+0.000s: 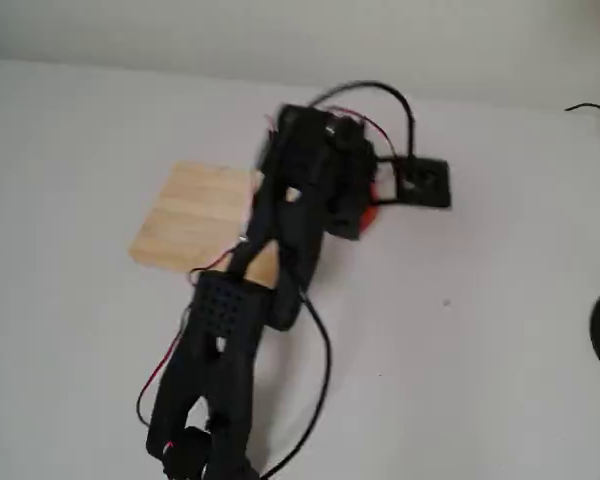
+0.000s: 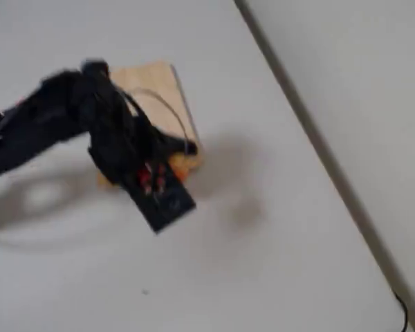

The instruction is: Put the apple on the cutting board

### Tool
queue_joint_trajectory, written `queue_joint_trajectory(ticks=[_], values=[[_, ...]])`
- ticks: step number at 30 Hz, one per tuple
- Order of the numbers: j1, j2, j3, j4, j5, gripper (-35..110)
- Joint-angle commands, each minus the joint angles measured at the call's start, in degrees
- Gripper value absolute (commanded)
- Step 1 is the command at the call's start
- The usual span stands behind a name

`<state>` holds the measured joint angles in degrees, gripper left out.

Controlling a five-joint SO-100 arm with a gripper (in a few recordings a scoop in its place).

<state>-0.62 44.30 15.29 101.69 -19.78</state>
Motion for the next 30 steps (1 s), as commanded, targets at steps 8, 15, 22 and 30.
queue_joint_trajectory(ticks=[8, 15, 22, 30], values=[[-14.2, 23.6, 15.1, 2.4, 7.6, 8], [-22.1, 53.8, 56.7, -21.4, 13.4, 7], [-20.4, 46.2, 58.1, -25.7, 14.8, 6], [-22.3, 39.8, 57.6, -31.5, 14.9, 6]])
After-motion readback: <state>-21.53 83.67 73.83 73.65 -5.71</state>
